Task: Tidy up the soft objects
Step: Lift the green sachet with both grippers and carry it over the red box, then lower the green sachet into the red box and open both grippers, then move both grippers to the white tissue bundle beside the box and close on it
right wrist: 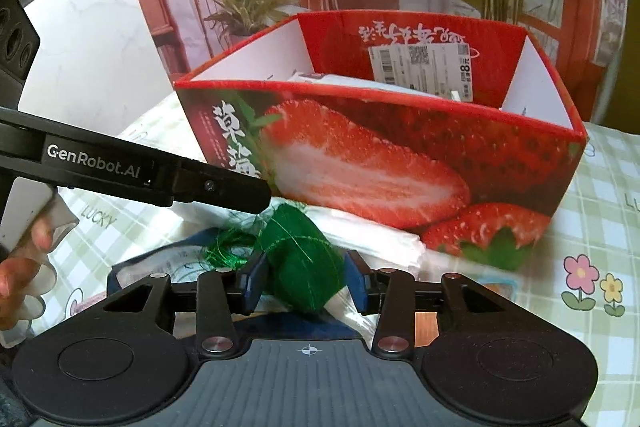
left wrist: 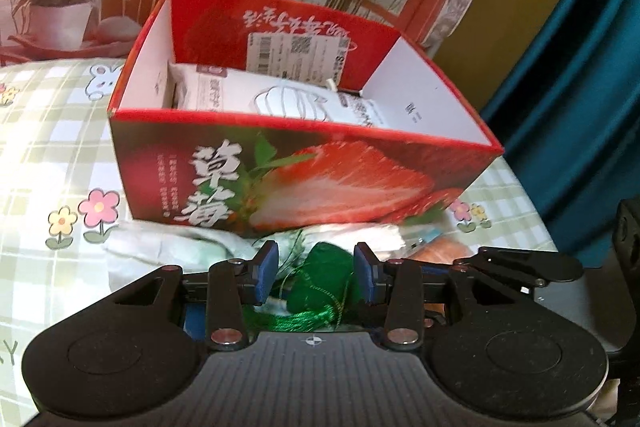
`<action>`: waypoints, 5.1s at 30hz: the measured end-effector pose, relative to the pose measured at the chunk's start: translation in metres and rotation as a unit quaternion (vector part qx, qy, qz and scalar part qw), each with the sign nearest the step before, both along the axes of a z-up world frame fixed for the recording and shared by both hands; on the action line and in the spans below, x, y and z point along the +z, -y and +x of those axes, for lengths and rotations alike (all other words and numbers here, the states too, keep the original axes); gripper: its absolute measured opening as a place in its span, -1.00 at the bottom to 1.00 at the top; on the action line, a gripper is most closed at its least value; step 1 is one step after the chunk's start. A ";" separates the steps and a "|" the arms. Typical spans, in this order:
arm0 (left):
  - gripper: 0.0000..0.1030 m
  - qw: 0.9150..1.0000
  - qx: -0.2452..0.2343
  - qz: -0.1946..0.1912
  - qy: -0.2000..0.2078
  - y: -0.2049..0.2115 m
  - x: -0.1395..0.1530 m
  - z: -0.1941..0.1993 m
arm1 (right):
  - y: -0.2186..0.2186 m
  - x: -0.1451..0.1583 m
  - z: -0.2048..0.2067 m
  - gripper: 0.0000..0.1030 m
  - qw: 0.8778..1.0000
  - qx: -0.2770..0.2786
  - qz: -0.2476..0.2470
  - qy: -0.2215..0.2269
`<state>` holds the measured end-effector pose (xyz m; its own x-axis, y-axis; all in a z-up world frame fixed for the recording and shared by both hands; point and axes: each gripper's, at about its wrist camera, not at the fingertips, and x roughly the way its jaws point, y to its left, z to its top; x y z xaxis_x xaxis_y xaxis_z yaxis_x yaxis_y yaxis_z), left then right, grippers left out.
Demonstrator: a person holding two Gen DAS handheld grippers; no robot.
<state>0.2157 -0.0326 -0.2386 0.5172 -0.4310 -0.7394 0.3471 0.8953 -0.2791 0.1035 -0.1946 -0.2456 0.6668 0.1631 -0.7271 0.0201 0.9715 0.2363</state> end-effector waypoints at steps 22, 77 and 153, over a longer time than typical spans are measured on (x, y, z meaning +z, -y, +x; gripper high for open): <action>-0.09 0.997 -0.022 -0.037 -0.062 0.007 -0.038 0.009 | 0.000 -0.032 0.018 -0.08 0.999 0.007 0.028 -0.037; -0.09 0.980 -0.010 -0.120 0.157 0.001 0.129 0.049 | 0.026 0.161 0.095 -0.18 0.974 0.024 -0.089 0.205; -0.25 0.992 0.126 -0.016 0.021 -0.064 -0.028 0.007 | 0.040 -0.029 0.022 0.29 0.991 -0.129 0.022 0.008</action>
<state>0.2227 0.0313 -0.2665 0.6415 -0.3064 -0.7033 0.1249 0.9463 -0.2983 0.1257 -0.2349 -0.2745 0.7012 0.0169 -0.7128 0.2625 0.9234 0.2801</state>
